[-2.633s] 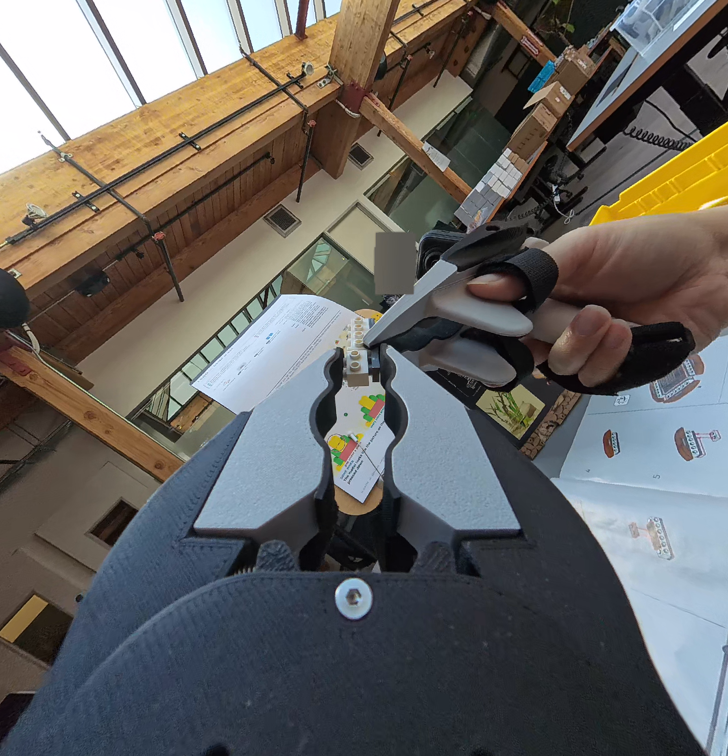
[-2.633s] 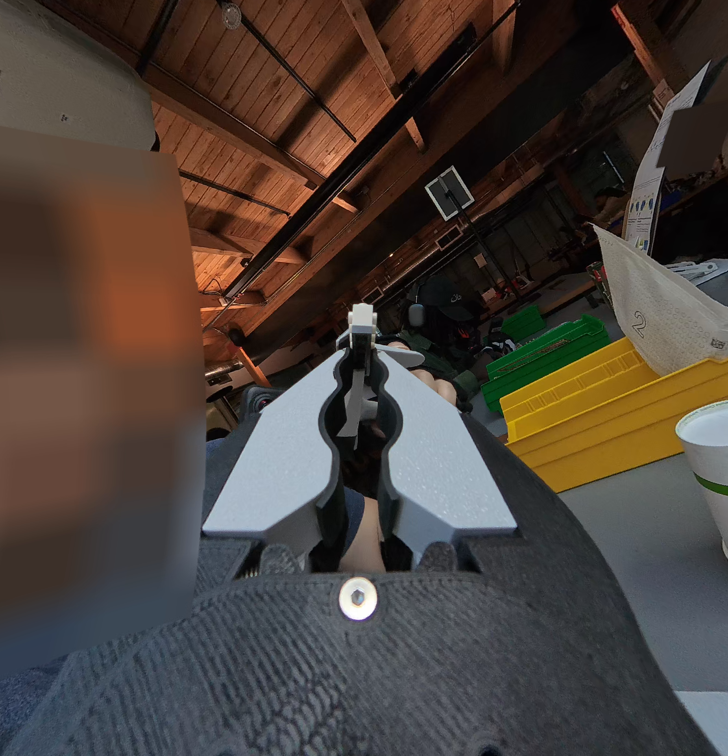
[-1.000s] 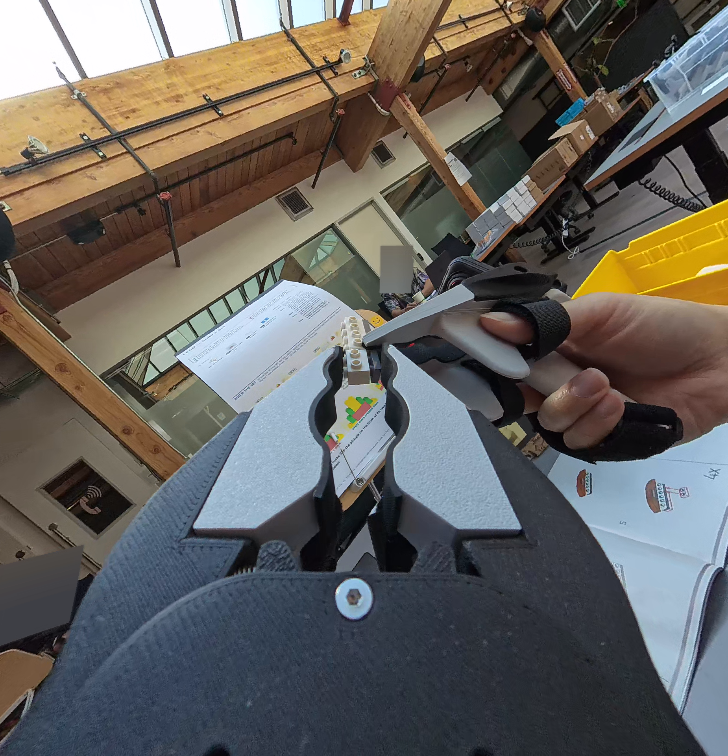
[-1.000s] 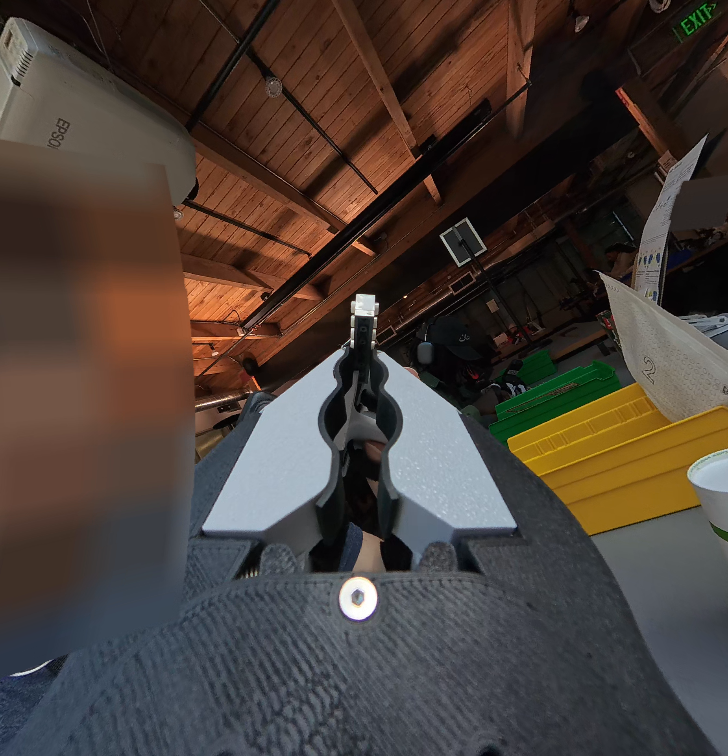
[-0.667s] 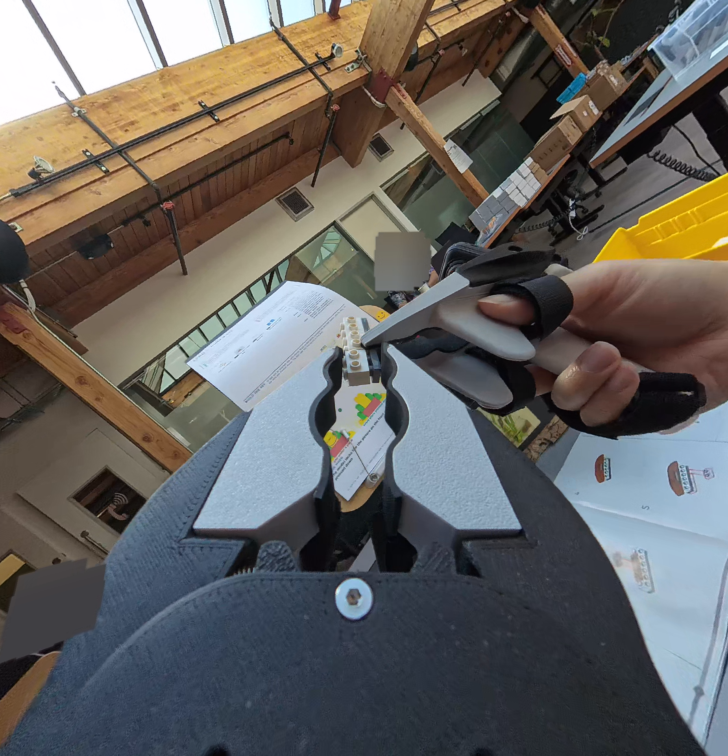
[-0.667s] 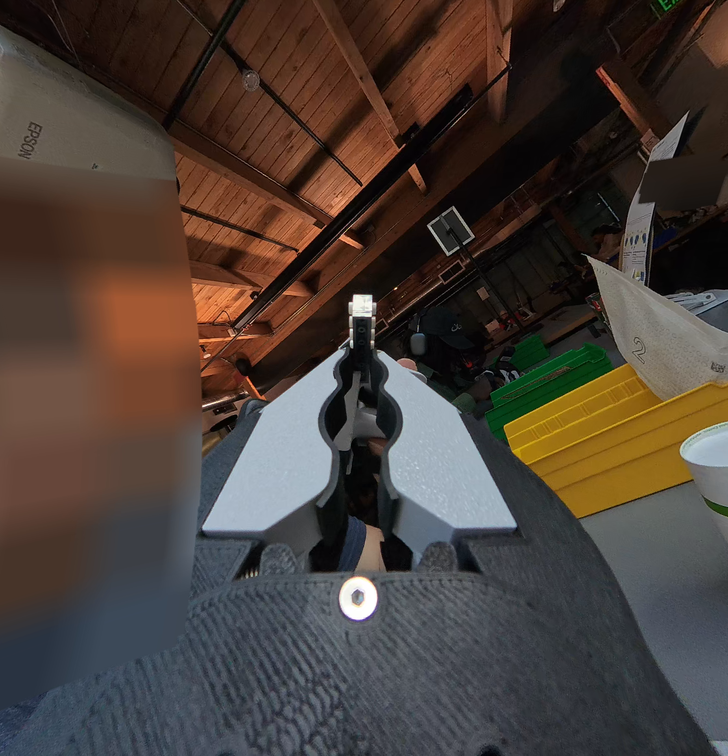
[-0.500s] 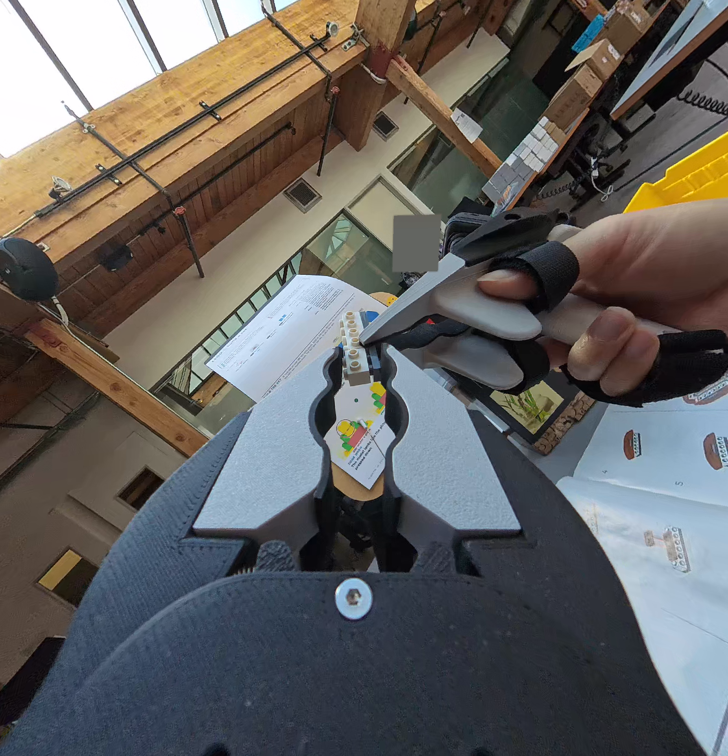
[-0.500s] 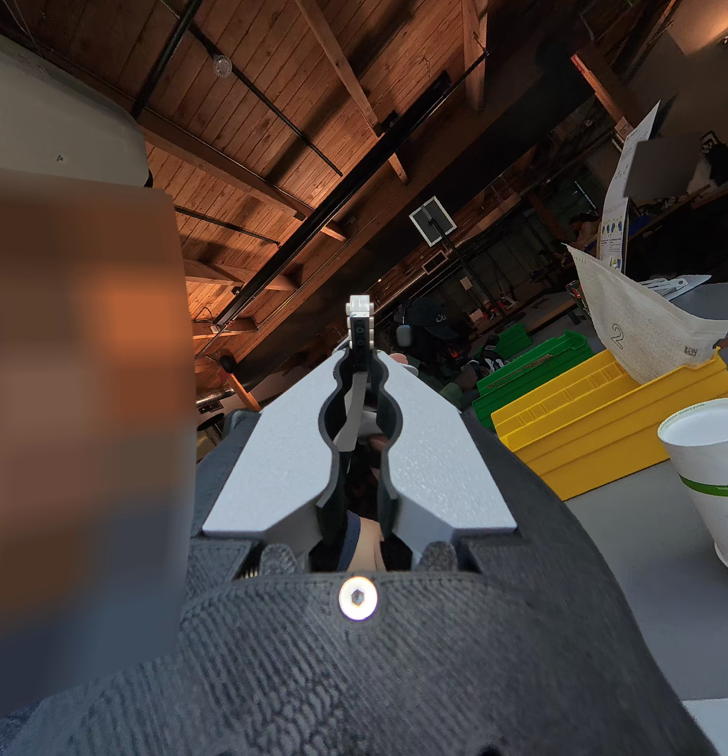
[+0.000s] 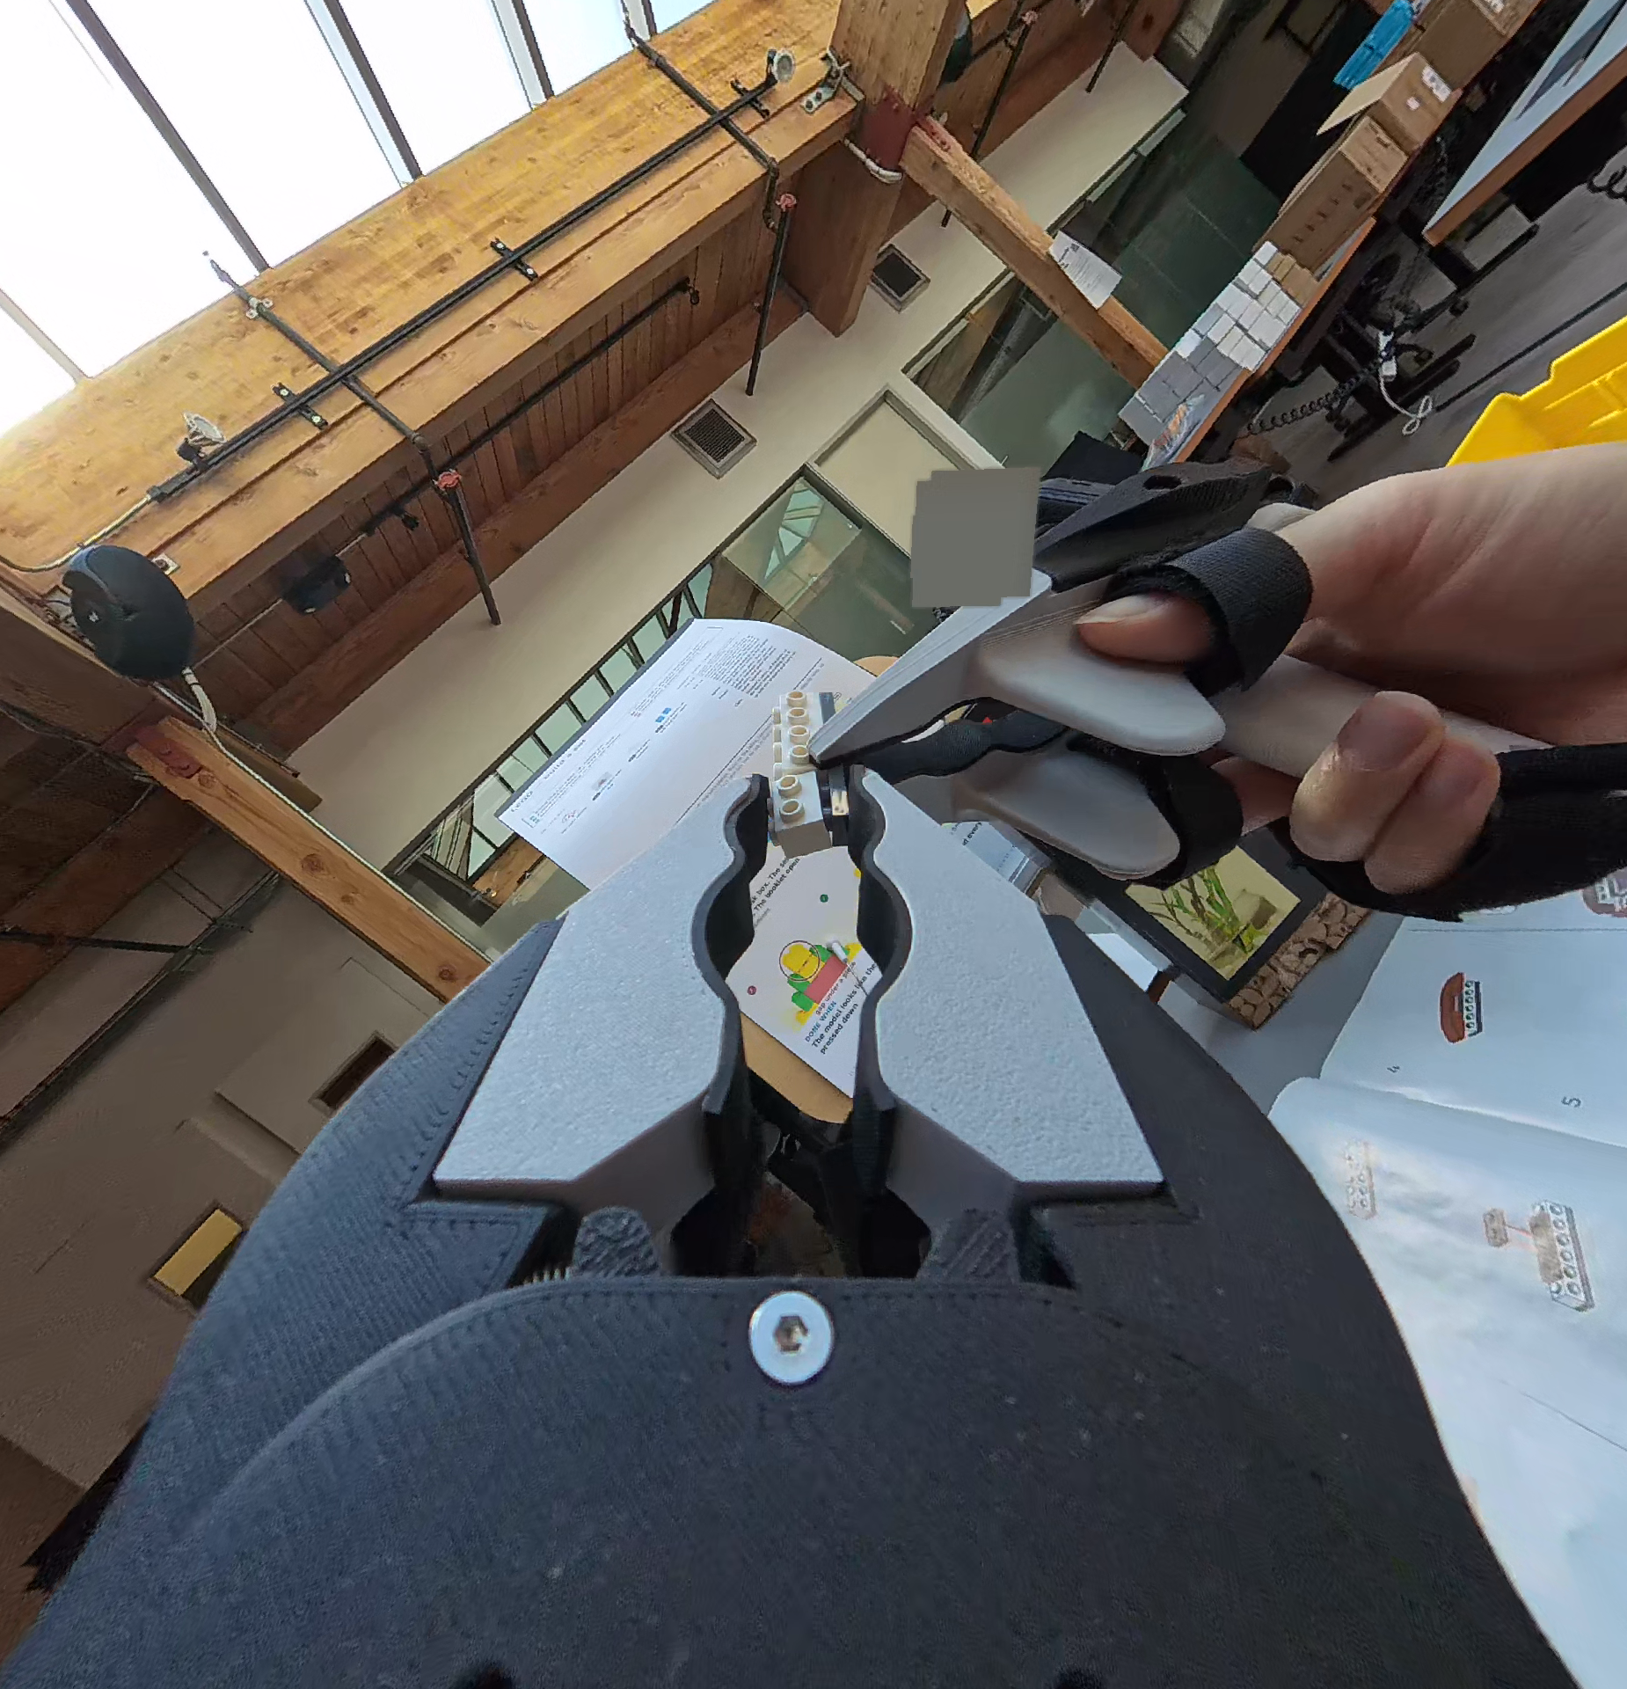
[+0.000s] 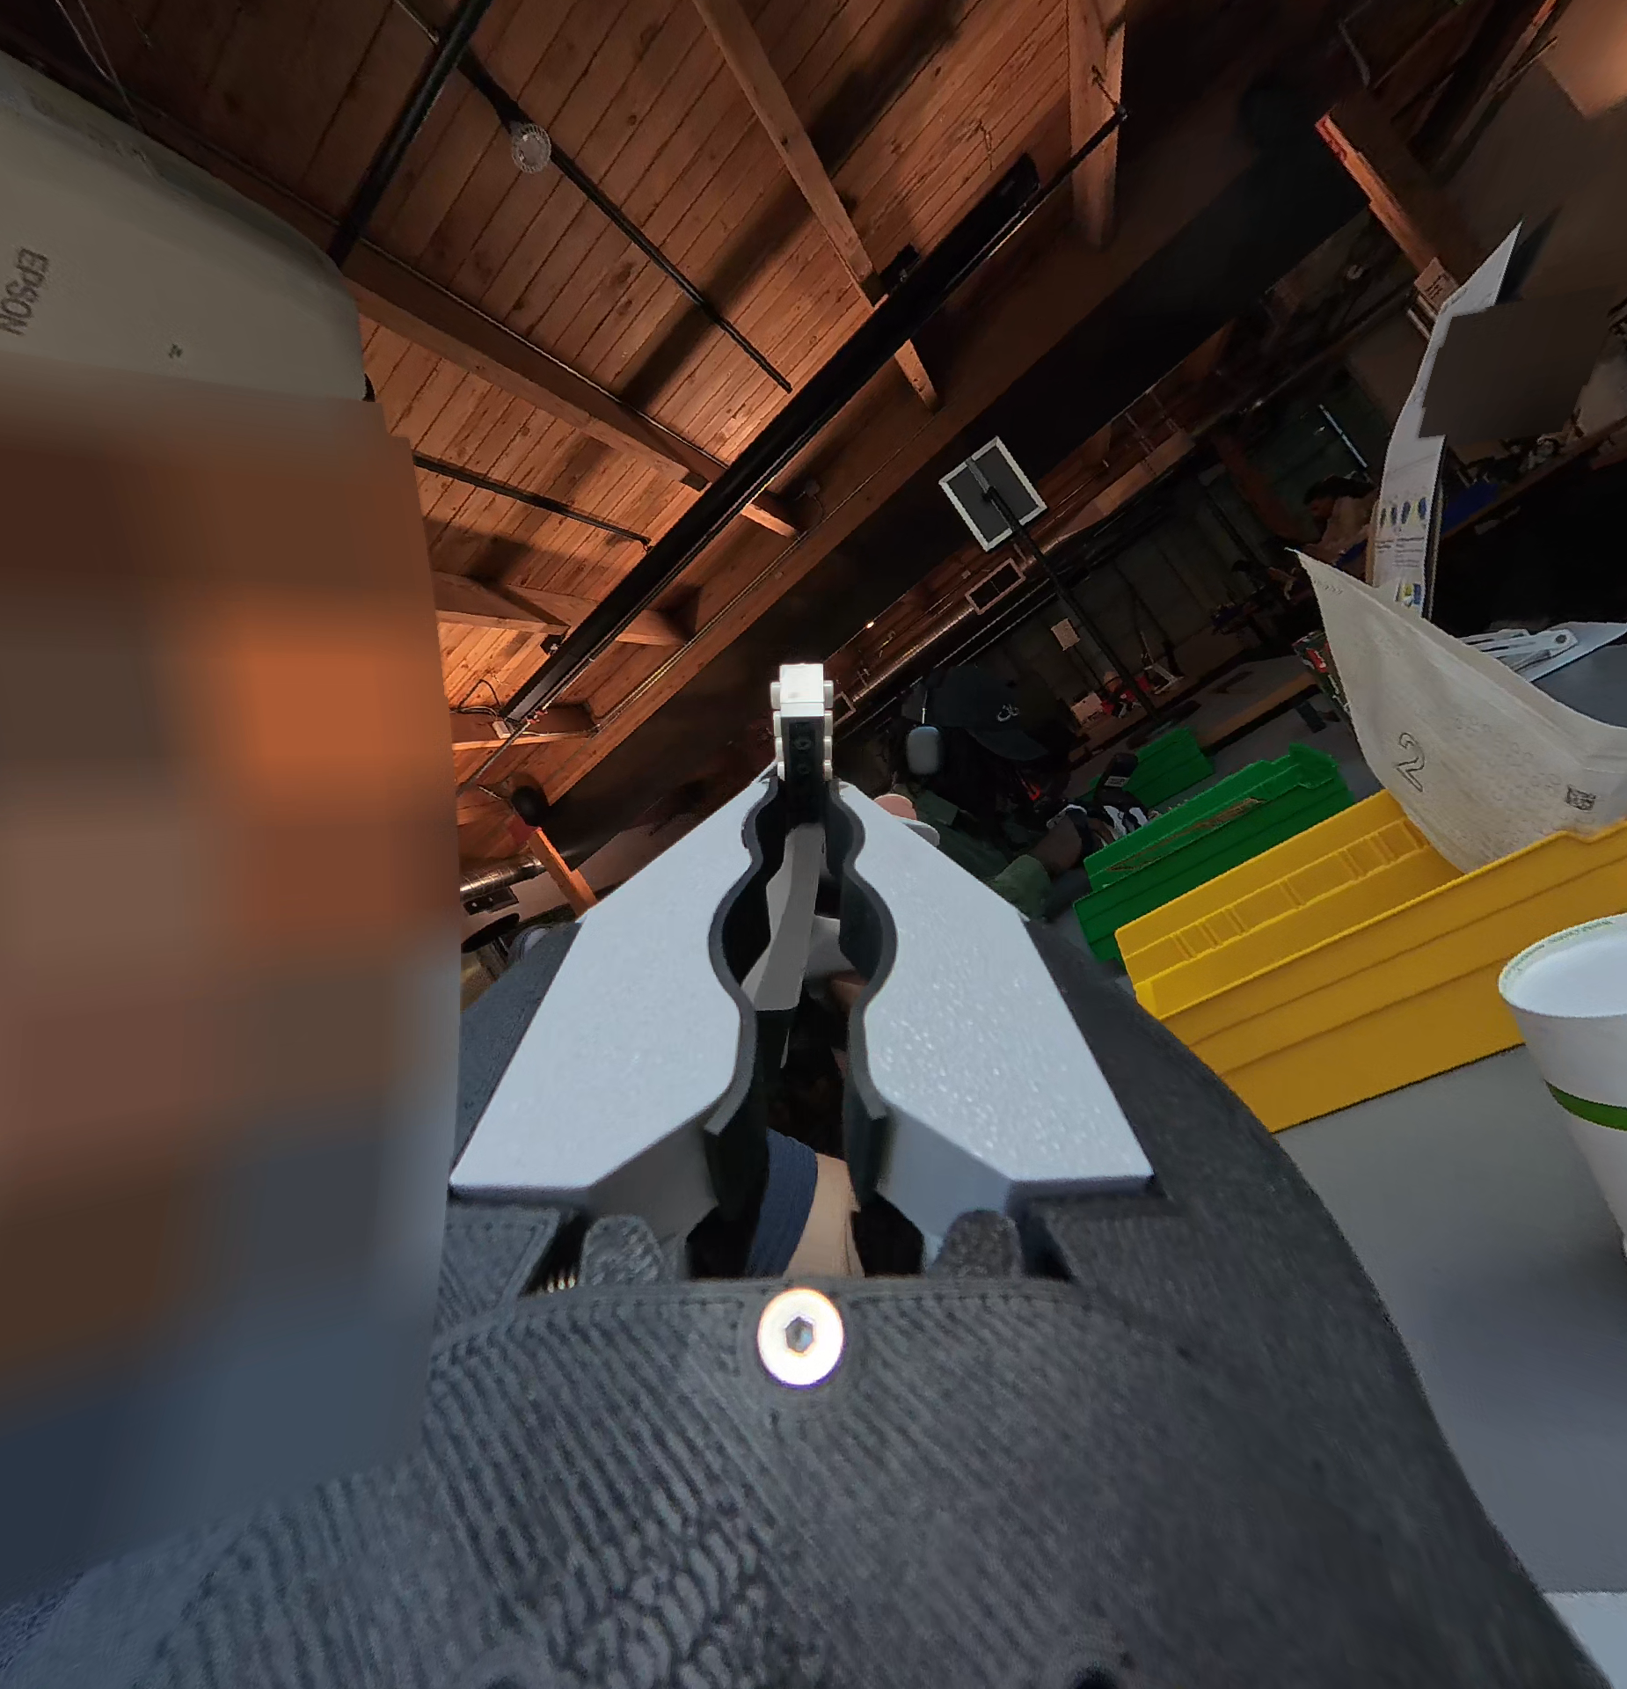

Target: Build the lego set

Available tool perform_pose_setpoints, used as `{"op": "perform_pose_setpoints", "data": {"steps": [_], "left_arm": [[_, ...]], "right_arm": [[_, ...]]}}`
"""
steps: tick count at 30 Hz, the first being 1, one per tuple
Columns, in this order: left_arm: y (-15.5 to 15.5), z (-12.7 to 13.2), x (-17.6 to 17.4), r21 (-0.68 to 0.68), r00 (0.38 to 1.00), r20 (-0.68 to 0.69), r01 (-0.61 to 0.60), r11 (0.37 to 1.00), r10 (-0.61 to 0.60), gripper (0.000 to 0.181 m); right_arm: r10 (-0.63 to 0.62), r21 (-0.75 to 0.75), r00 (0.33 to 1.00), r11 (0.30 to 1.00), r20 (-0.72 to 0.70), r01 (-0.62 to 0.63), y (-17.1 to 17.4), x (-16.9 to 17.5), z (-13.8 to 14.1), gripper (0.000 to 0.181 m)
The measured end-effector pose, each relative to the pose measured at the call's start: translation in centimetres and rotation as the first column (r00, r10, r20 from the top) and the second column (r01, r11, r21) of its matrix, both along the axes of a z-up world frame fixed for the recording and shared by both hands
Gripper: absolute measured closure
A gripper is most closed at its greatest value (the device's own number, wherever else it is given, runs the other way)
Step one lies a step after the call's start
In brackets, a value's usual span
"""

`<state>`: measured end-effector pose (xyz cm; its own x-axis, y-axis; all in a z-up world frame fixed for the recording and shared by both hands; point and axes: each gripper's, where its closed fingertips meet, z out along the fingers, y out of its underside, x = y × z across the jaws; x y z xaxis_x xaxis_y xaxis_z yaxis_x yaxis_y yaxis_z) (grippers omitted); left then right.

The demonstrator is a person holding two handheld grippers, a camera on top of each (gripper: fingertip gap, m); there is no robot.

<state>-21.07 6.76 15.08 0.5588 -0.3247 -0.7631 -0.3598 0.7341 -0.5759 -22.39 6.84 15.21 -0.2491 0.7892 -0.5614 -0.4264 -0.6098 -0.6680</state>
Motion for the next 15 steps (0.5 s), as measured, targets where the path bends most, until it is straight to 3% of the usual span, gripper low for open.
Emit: {"op": "perform_pose_setpoints", "data": {"steps": [7, 15], "left_arm": [[-0.2, -0.3, 0.1, -0.045, 0.999, -0.013, 0.046, 0.998, -0.047, 0.167], [0.0, -1.1, 0.5, 0.000, 0.997, -0.072, 0.019, 1.000, -0.019, 0.167]], "right_arm": [[0.025, 0.019, 0.998, 0.999, 0.056, -0.026, -0.4, 0.3, 0.0, 0.166], [0.011, -0.004, 0.991, 1.000, 0.136, -0.011, 0.2, 0.5, -1.1, 0.172]]}}
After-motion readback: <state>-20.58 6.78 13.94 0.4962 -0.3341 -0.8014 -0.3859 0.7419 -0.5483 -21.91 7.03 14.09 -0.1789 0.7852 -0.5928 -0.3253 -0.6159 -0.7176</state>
